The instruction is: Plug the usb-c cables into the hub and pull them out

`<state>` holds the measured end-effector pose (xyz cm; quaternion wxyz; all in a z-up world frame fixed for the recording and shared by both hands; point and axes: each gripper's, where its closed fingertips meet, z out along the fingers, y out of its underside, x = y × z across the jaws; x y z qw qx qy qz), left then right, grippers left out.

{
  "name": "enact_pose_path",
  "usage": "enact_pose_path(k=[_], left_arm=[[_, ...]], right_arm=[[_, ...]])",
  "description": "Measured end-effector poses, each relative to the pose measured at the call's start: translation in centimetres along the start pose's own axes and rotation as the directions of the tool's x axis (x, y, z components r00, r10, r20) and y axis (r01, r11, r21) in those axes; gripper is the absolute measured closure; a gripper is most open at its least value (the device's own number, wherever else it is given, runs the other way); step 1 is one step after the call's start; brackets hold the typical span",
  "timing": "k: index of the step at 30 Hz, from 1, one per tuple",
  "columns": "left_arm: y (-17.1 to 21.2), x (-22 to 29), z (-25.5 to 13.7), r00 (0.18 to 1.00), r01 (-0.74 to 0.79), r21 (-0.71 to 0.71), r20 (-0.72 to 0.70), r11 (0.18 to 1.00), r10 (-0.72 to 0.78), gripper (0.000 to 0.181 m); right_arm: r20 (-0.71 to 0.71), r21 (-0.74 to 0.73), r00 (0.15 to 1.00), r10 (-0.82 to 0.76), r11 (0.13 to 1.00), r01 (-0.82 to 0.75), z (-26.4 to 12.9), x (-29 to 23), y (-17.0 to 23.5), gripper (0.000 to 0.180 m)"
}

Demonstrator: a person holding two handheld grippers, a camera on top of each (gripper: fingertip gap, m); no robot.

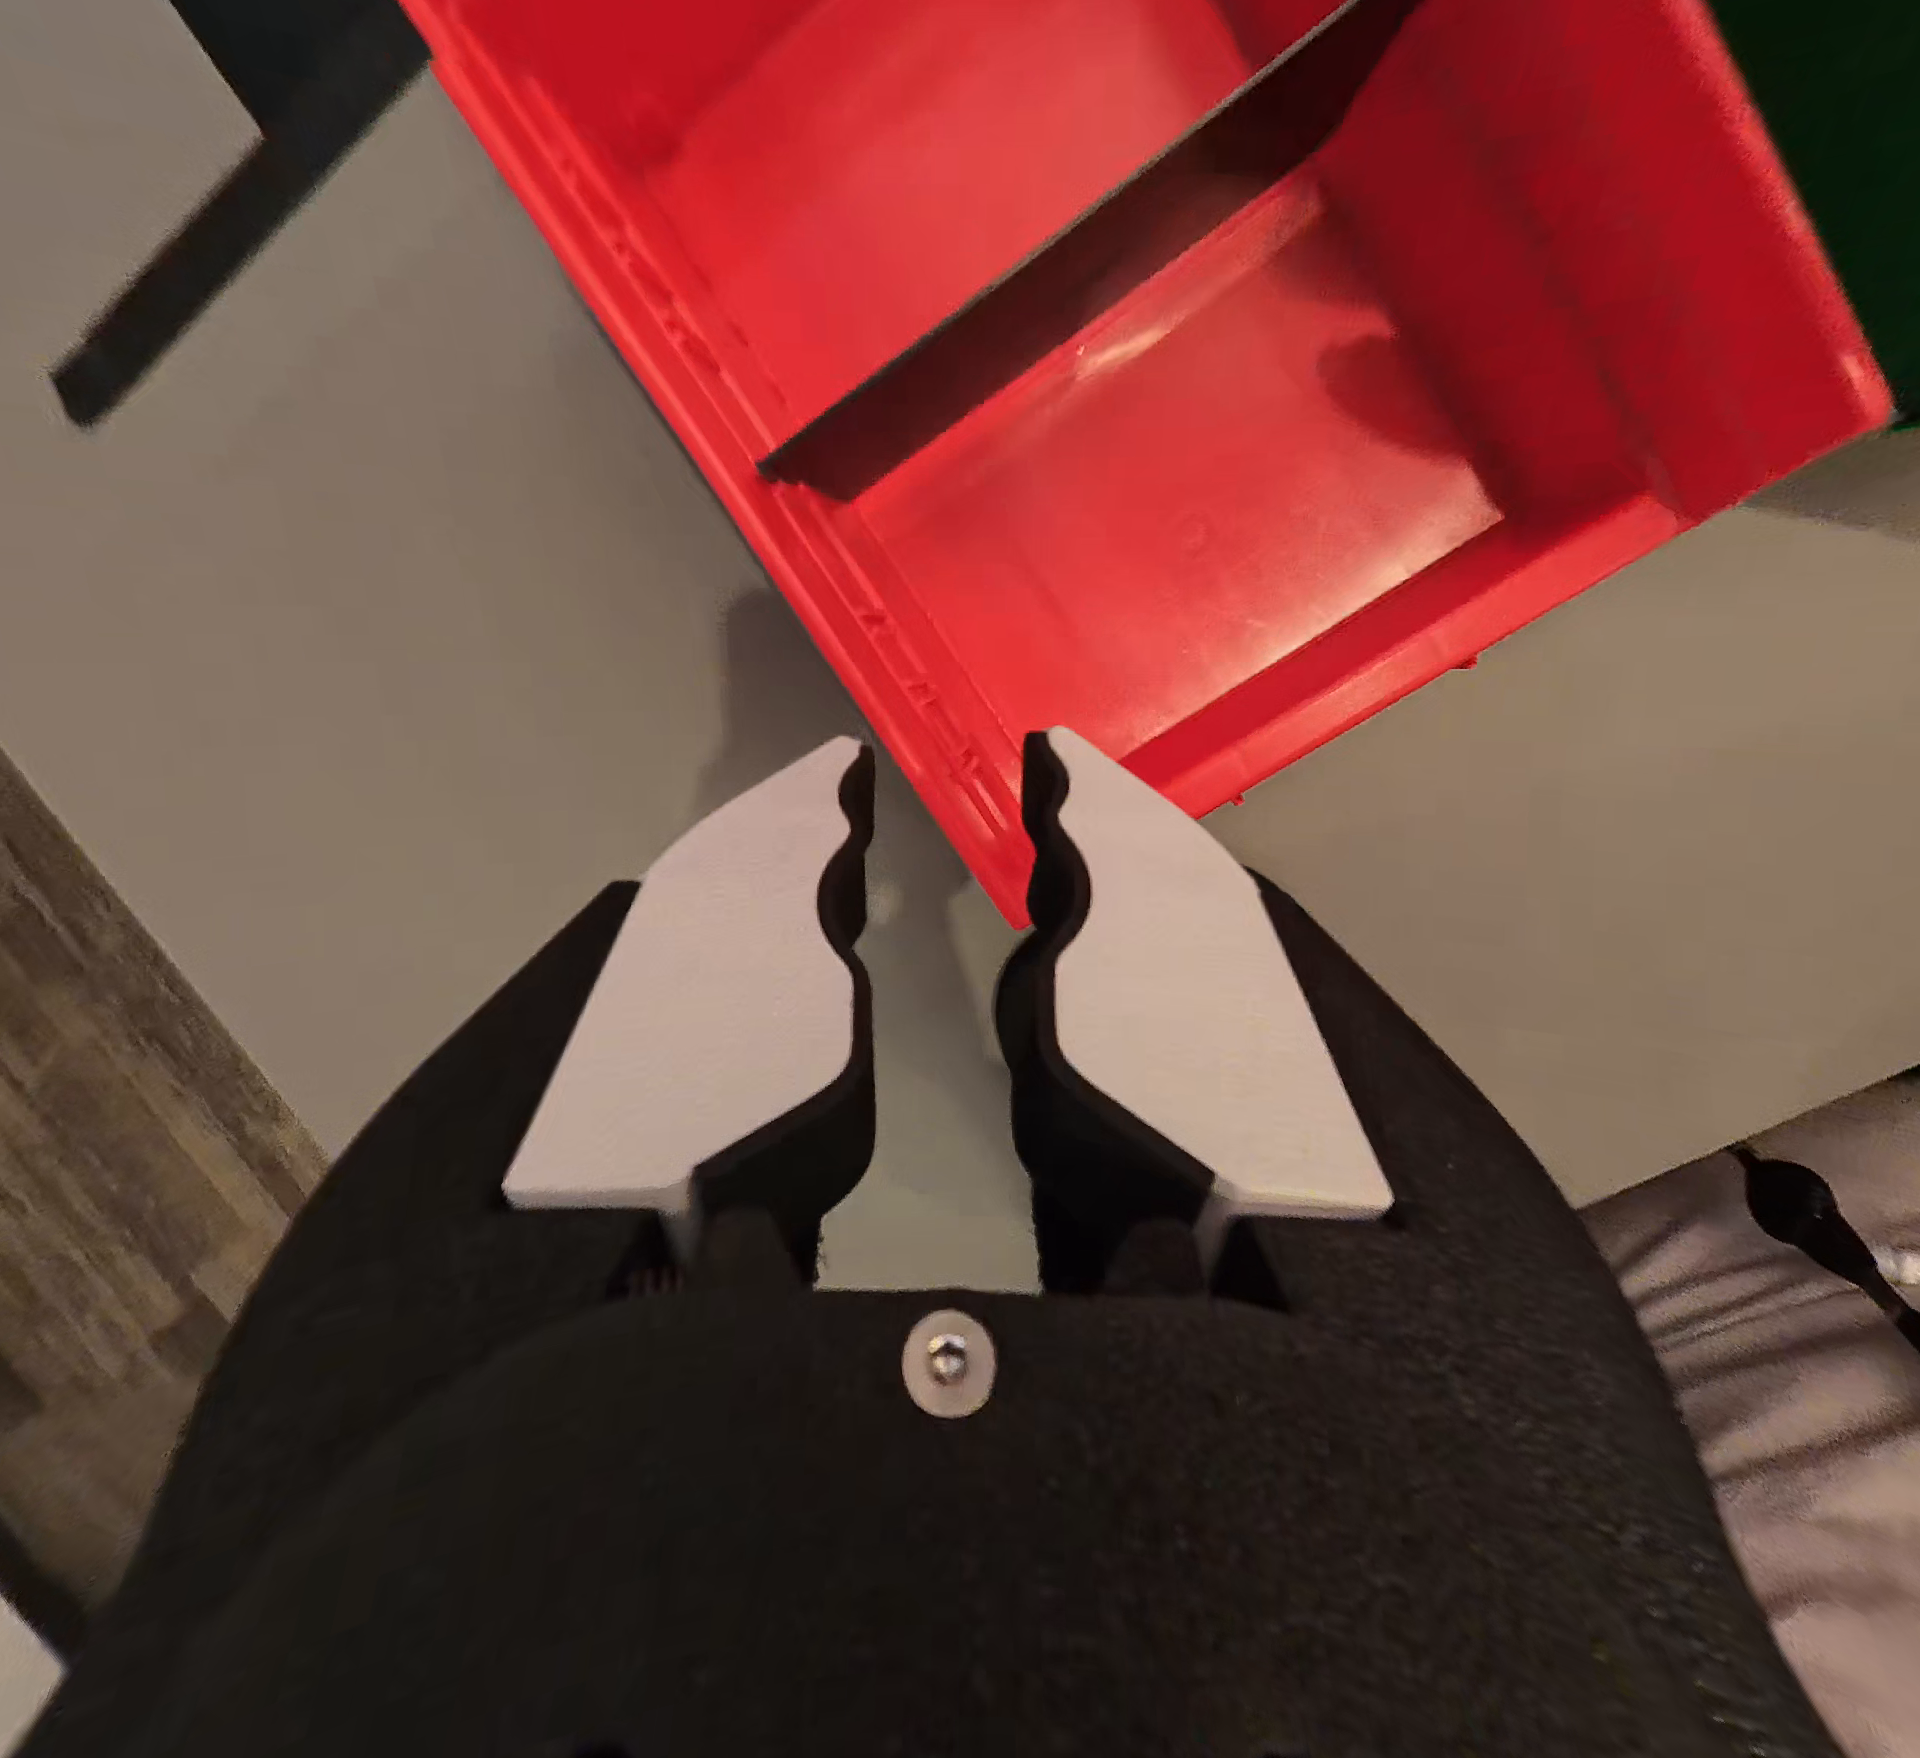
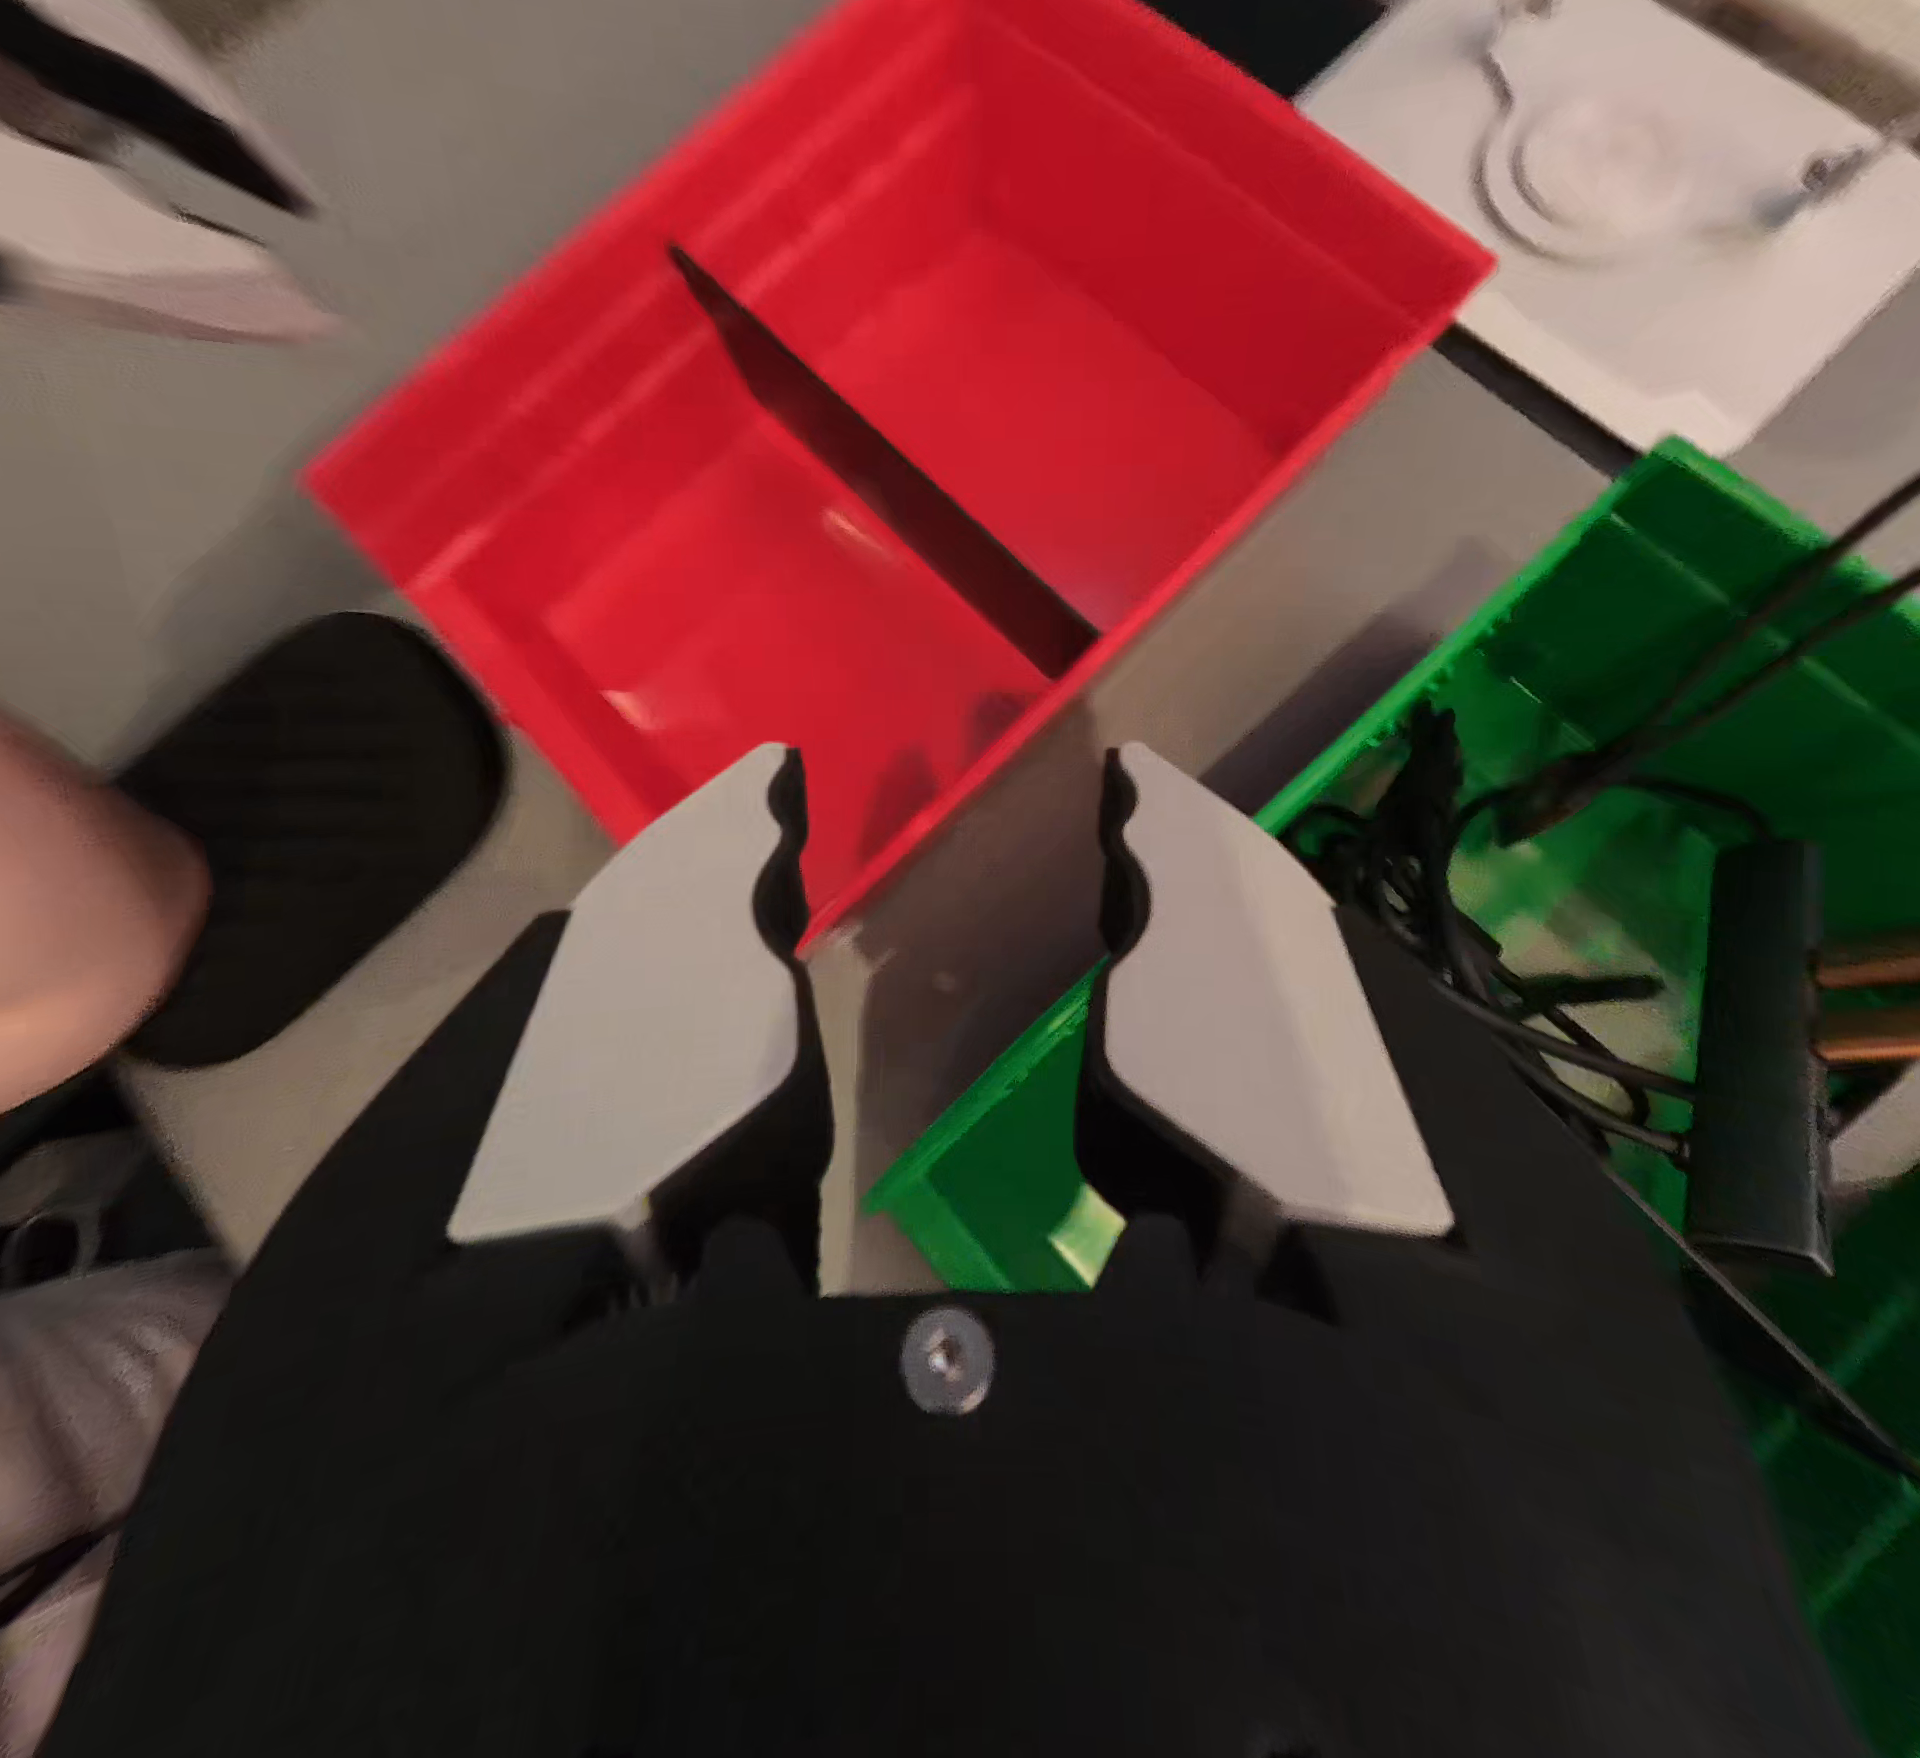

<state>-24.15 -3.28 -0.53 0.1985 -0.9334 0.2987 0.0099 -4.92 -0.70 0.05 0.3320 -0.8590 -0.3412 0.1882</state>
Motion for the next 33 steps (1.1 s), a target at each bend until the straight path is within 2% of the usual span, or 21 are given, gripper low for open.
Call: enact_pose_path(k=[1,2,5,8,11,14,18,22,24,29,33], left_arm=[[-0.2,0.2,-0.5,1.0,-0.018,0.029,0.0,0.999,0.018,0.154],[-0.3,0.4,-0.9,0.999,-0.032,0.053,-0.004,0.998,0.033,0.154],[-0.5,0.7,-1.9,0.998,-0.065,0.108,-0.014,0.992,0.067,0.154],[-0.7,1.2,-2.5,0.993,-0.113,0.153,-0.017,0.982,0.116,0.154],[-0.6,2.1,-3.3,0.984,-0.169,0.191,-0.024,0.967,0.177,0.154],[-1.2,2.4,-4.5,0.979,-0.194,0.265,-0.013,0.945,0.204,0.155],[-1.4,2.8,-5.5,0.975,-0.197,0.328,-0.031,0.924,0.219,0.156],[-1.2,2.7,-6.1,0.974,-0.209,0.348,-0.01,0.914,0.227,0.156],[-1.6,2.8,-6.8,0.975,-0.203,0.388,-0.004,0.899,0.221,0.156],[-3.8,2.3,-9.9,0.988,-0.109,0.563,-0.028,0.819,0.15,0.152],[-4.7,1.6,-14.0,0.994,-0.003,0.738,-0.072,0.674,0.083,0.151]], right_arm=[[-0.06,-0.031,0.998,0.015,0.999,-0.017,1.3,0.8,0.5,0.129],[-0.095,-0.064,0.995,0.038,0.997,-0.044,2.4,1.3,1.1,0.128],[-0.029,-0.154,0.991,0.133,0.979,-0.136,5.4,-0.2,2.0,0.129],[-0.205,-0.271,0.969,0.136,0.944,-0.19,7.4,1.7,3.3,0.129],[-0.207,-0.378,0.955,0.214,0.883,-0.28,9.2,1.4,4.6,0.134],[-0.246,-0.475,0.947,0.206,0.826,-0.303,10.6,1.7,5.9,0.139],[-0.307,-0.477,0.926,0.22,0.806,-0.35,11.2,3.0,6.1,0.155],[-0.206,-0.503,0.896,0.394,0.742,-0.442,12.2,2.3,7.0,0.17],[-0.228,-0.521,0.895,0.383,0.729,-0.444,12.0,2.9,7.2,0.173],[-0.225,-0.58,0.902,0.369,0.693,-0.429,11.6,3.1,6.4,0.174],[-0.181,-0.625,0.91,0.374,0.67,-0.4,10.3,2.1,4.8,0.174]])
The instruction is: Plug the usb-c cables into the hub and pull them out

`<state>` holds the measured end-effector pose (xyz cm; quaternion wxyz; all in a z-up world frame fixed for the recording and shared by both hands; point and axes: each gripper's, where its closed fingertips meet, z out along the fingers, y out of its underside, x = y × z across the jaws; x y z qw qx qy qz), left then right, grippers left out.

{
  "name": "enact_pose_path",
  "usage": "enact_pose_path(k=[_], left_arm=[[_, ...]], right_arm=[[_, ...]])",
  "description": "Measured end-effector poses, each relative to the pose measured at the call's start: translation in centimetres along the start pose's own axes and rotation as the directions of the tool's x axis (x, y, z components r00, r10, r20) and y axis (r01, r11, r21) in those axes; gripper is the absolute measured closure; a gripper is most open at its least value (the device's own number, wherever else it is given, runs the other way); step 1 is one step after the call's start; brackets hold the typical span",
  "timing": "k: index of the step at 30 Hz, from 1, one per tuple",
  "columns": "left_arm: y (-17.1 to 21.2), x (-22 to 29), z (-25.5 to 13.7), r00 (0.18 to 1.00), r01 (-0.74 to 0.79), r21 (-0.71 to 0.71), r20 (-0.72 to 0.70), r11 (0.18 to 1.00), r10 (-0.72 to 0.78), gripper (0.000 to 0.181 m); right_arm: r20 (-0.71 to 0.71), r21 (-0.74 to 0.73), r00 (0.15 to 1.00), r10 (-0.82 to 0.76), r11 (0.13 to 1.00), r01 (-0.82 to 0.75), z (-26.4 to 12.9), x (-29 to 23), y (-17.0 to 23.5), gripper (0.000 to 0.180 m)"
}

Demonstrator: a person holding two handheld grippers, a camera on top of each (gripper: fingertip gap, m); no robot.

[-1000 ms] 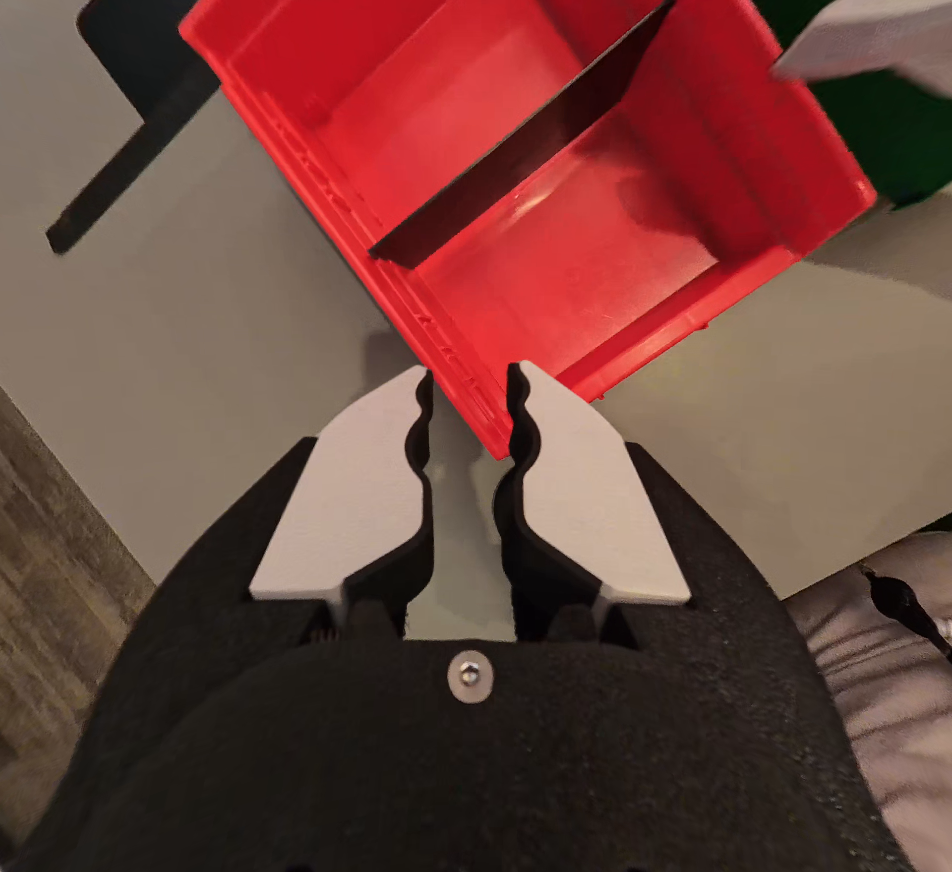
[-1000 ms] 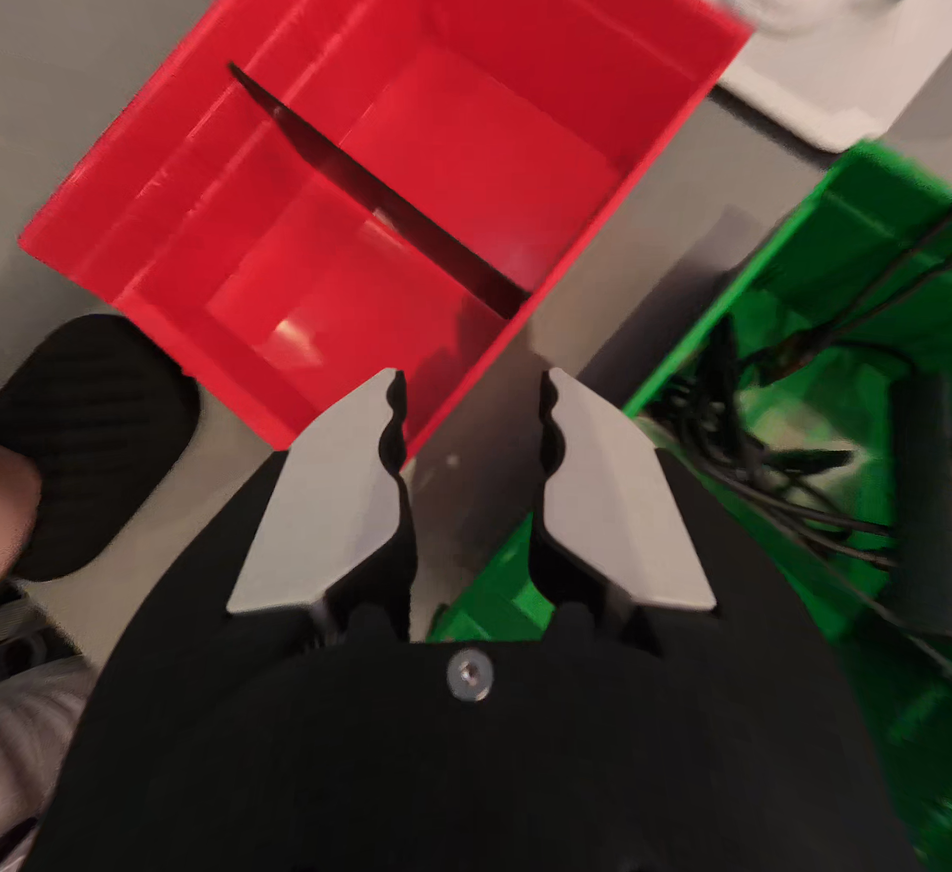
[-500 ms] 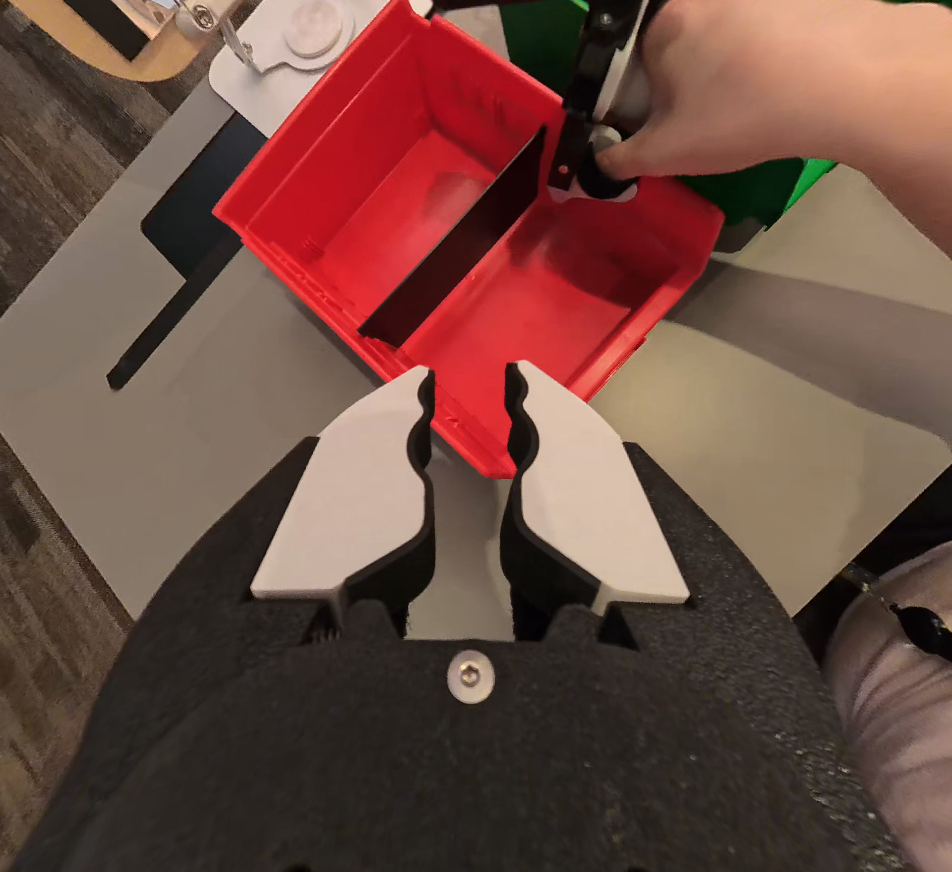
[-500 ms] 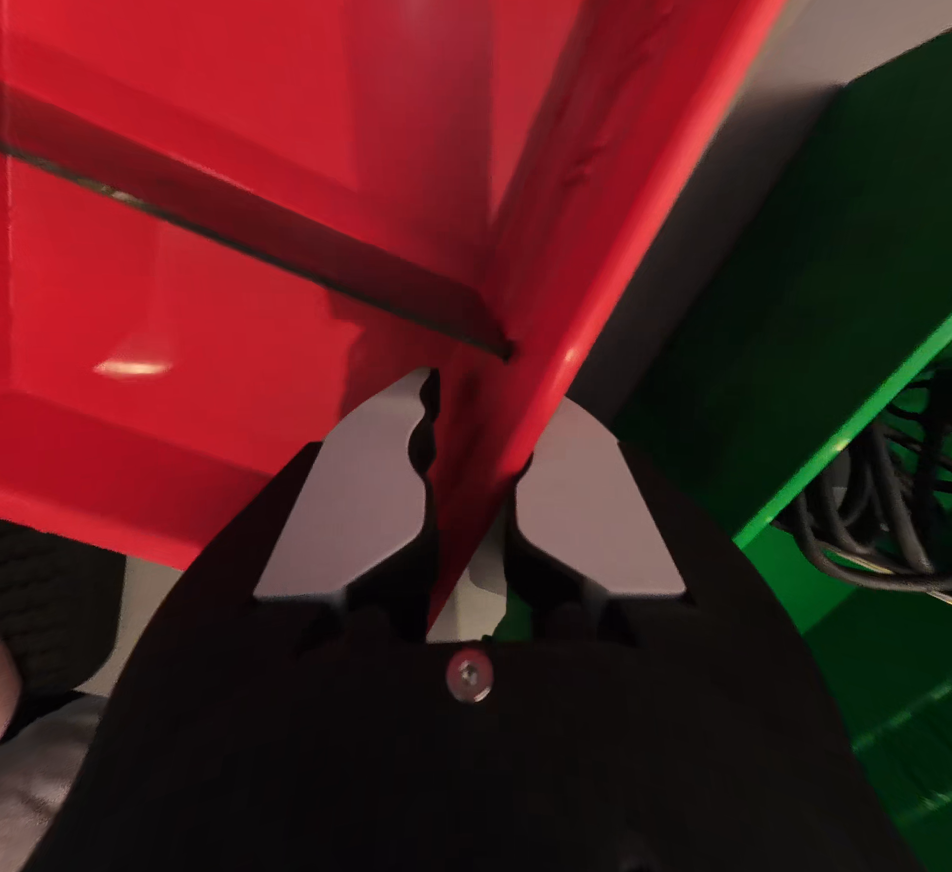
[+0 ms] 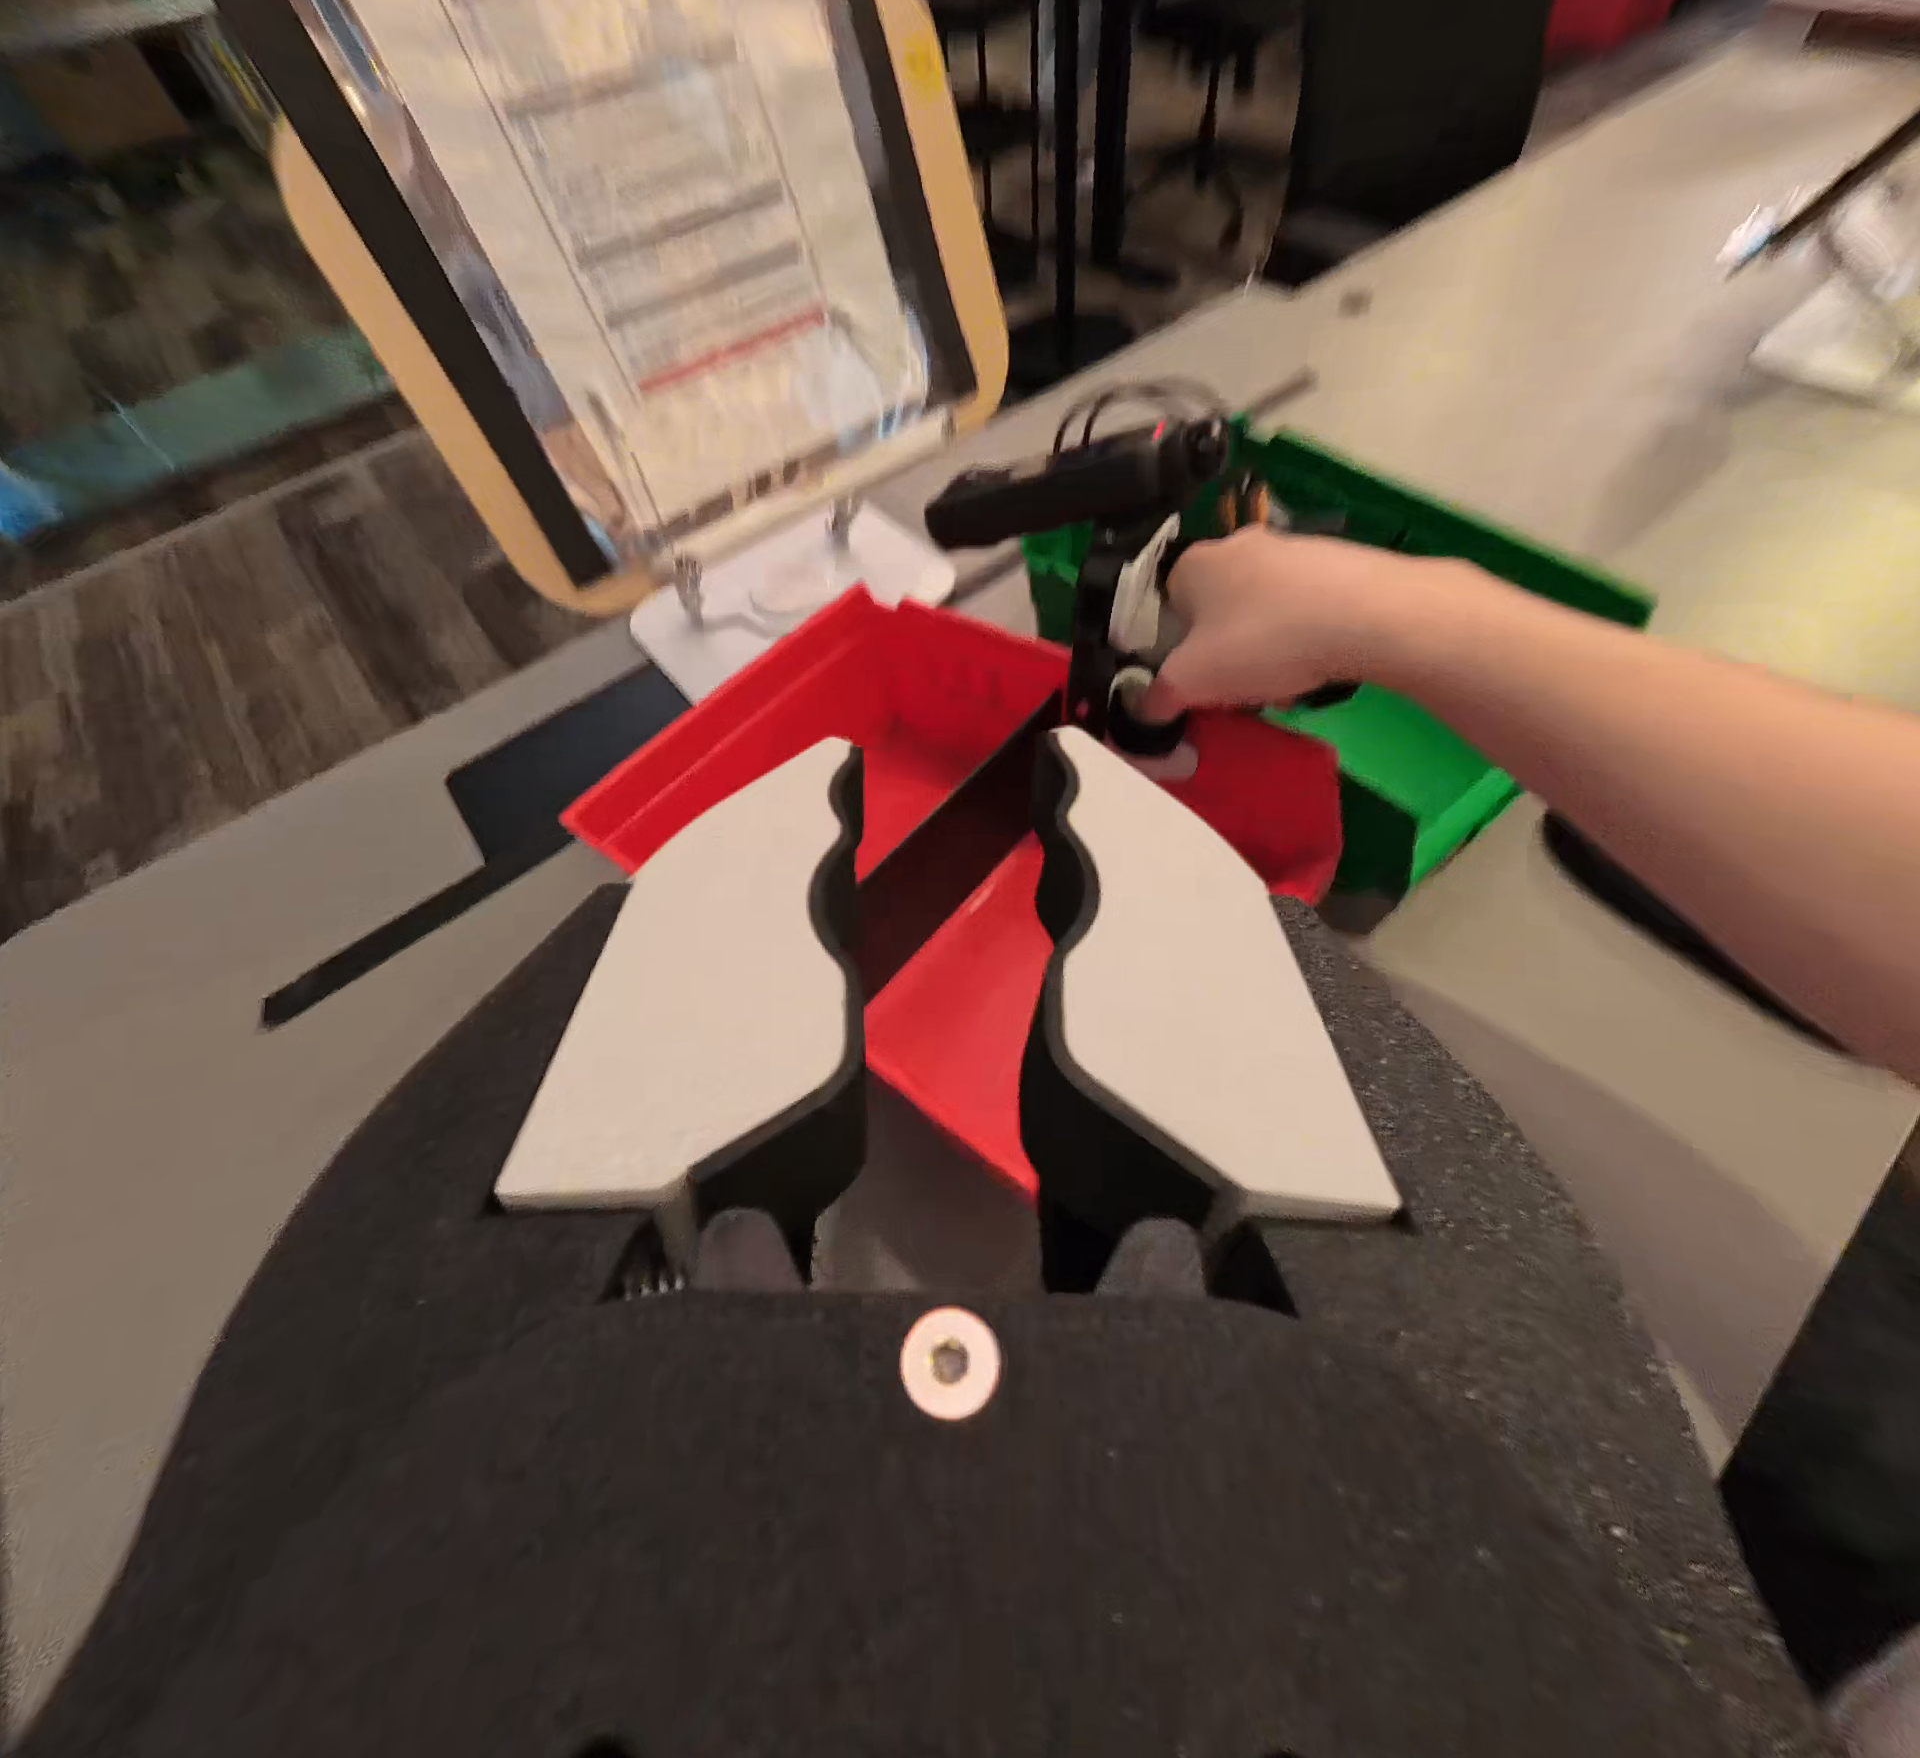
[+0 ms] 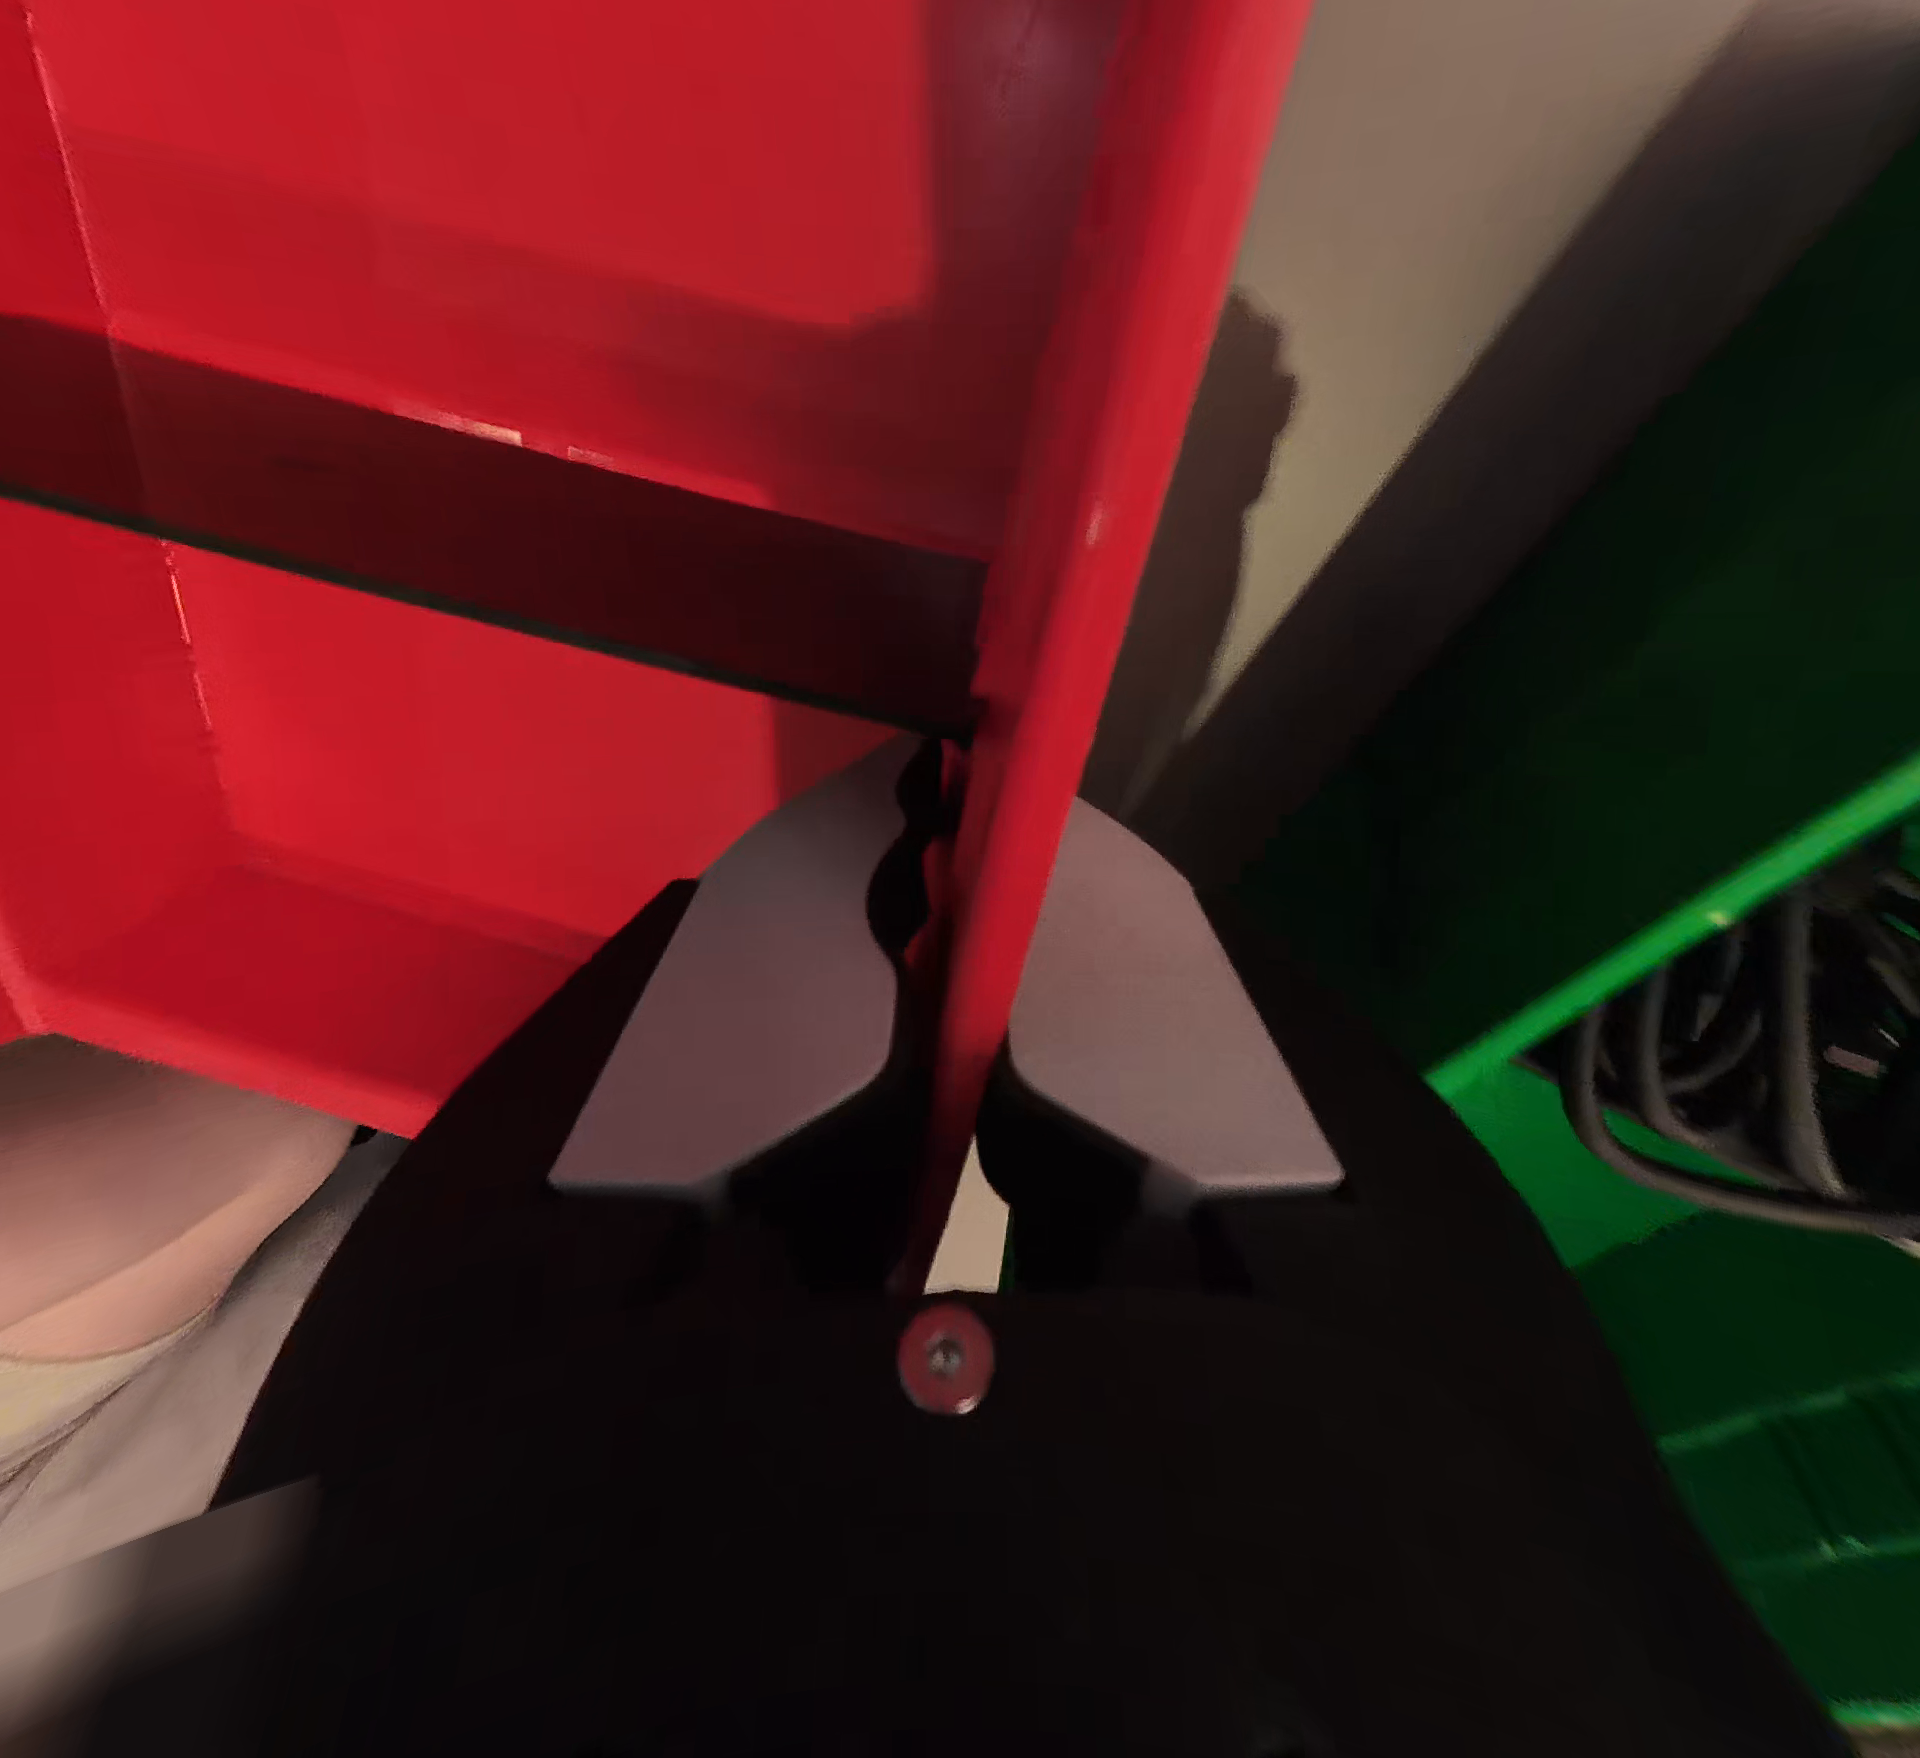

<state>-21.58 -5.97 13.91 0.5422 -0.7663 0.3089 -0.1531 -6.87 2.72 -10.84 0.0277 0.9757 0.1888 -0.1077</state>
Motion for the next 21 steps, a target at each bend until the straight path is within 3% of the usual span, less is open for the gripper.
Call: enact_pose_path(k=[4,6,10,12,14,16,19,21], left_arm=[[-2.9,1.2,-3.0,0.996,0.067,0.23,-0.07,0.971,-0.052,0.15],[-3.8,1.6,-4.1,0.992,0.099,0.318,-0.11,0.943,-0.067,0.124],[-3.6,1.1,-3.9,0.983,0.155,0.31,-0.138,0.938,-0.117,0.112],[-2.7,0.9,-2.4,0.981,0.171,0.241,-0.135,0.955,-0.141,0.111],[-1.5,1.0,0.2,0.98,0.173,0.125,-0.116,0.977,-0.159,0.124],[0.2,2.0,4.2,0.981,0.157,-0.038,-0.107,0.987,-0.161,0.119],[3.3,6.2,10.8,0.963,0.077,-0.316,-0.222,0.946,-0.153,0.111],[4.4,9.0,14.3,0.932,0.07,-0.416,-0.296,0.907,-0.208,0.105]], right_arm=[[0.03,0.049,0.999,-0.037,0.998,0.035,-3.8,0.1,0.2,0.175],[0.049,0.084,0.997,-0.051,0.995,0.047,-6.8,0.7,0.9,0.175],[0.032,0.165,0.999,-0.037,0.986,0.031,-14.2,4.3,4.2,0.175],[0.022,0.2,1.0,-0.003,0.98,-0.002,-17.7,7.2,7.2,0.175],[0.025,0.232,0.998,0.049,0.971,-0.054,-20.7,10.4,10.8,0.176],[0.034,0.27,0.994,0.109,0.956,-0.114,-22.9,13.8,14.6,0.176],[0.049,0.314,0.972,0.229,0.921,-0.232,-24.7,18.9,20.0,0.176],[0.044,0.327,0.949,0.313,0.893,-0.31,-24.8,21.9,23.3,0.175]])
